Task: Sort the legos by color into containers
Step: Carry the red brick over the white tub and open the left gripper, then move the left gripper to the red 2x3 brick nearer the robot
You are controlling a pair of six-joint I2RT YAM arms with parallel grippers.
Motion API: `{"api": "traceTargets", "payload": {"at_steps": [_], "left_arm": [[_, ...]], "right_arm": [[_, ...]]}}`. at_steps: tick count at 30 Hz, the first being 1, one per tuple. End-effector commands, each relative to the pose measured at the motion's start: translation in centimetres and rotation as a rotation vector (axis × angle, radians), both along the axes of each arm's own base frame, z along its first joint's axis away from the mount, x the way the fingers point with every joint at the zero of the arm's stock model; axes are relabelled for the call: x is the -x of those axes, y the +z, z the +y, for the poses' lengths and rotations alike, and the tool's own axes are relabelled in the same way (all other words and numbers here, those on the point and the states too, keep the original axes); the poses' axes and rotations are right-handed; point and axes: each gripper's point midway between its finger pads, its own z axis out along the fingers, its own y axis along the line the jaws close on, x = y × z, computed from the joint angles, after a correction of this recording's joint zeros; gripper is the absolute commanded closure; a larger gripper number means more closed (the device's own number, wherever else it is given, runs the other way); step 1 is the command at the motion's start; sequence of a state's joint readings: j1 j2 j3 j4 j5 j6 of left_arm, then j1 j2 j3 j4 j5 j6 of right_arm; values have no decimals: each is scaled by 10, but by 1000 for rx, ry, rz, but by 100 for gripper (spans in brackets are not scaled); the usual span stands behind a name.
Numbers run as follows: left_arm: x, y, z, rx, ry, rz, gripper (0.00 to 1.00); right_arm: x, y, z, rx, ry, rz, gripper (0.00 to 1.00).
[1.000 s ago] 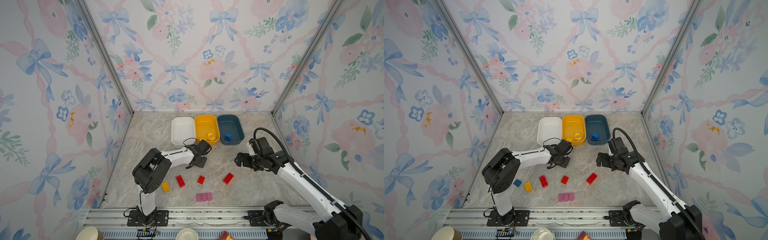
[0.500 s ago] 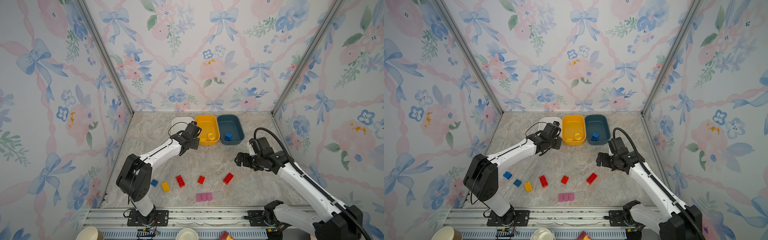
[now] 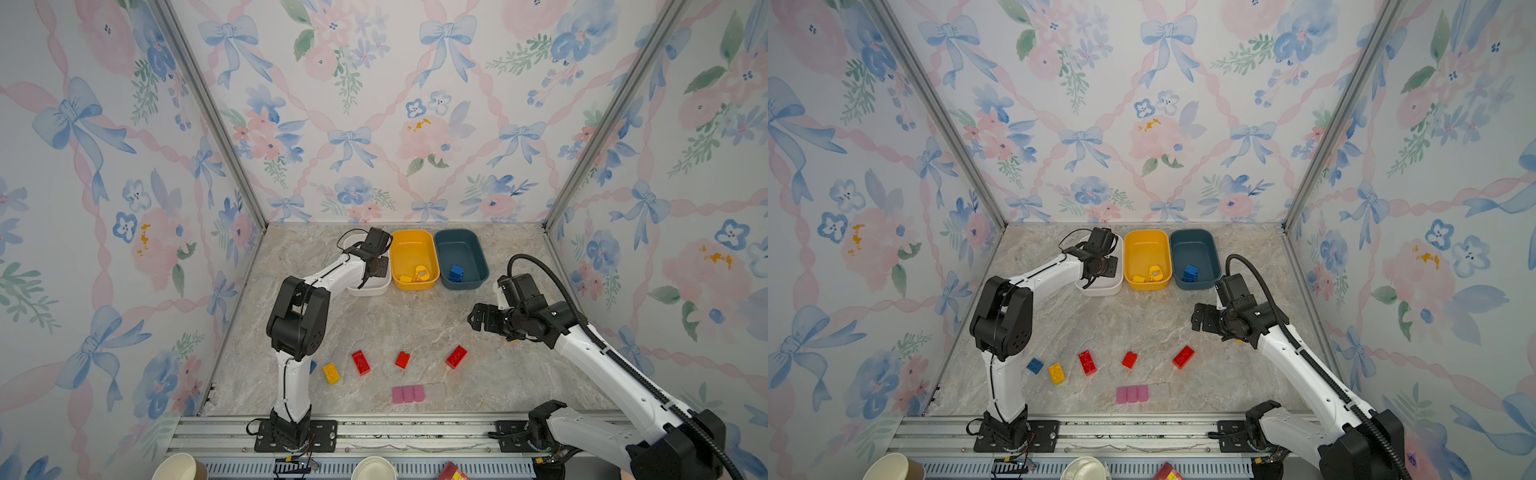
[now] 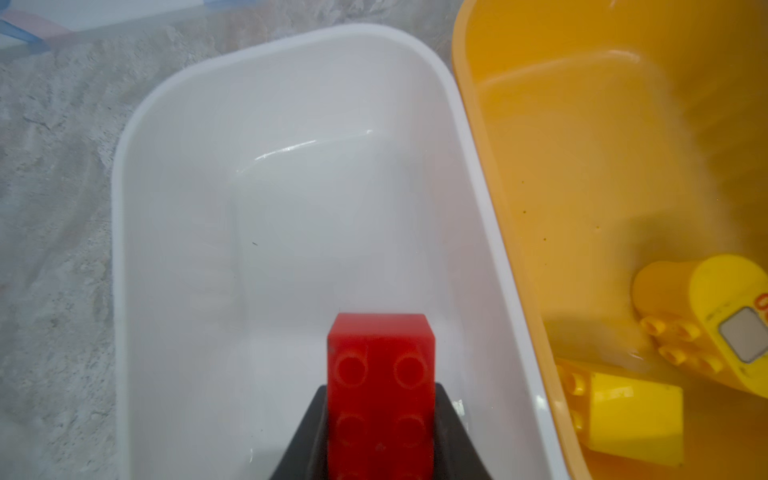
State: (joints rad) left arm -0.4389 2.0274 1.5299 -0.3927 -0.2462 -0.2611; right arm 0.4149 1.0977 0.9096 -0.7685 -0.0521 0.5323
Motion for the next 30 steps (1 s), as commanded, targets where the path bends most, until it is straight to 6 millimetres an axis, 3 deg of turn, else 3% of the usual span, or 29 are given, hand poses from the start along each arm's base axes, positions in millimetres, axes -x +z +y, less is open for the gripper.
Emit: {"api": "traceTargets", "payload": {"at_steps": [1,6,9,22,27,30], "left_arm": [[-2,1,-2,5,-15,6,64],[4,-3,0,12,-10,20,40],[10,2,-4,18,-15,16,33],[76,54,-55,14,-132,-85,22],[105,57,-66,45,-165,-77,22],[130,50,-84,79,-230,-40,21]], "right_arm": [[5,-2,-1,9,1,15,3],[5,-6,1,4,2,24,3],[4,-8,2,3,4,27,3],[10,-11,-7,6,-8,31,3],[12,-14,-9,7,-11,41,3],[13,-14,-11,11,-14,42,3]]}}
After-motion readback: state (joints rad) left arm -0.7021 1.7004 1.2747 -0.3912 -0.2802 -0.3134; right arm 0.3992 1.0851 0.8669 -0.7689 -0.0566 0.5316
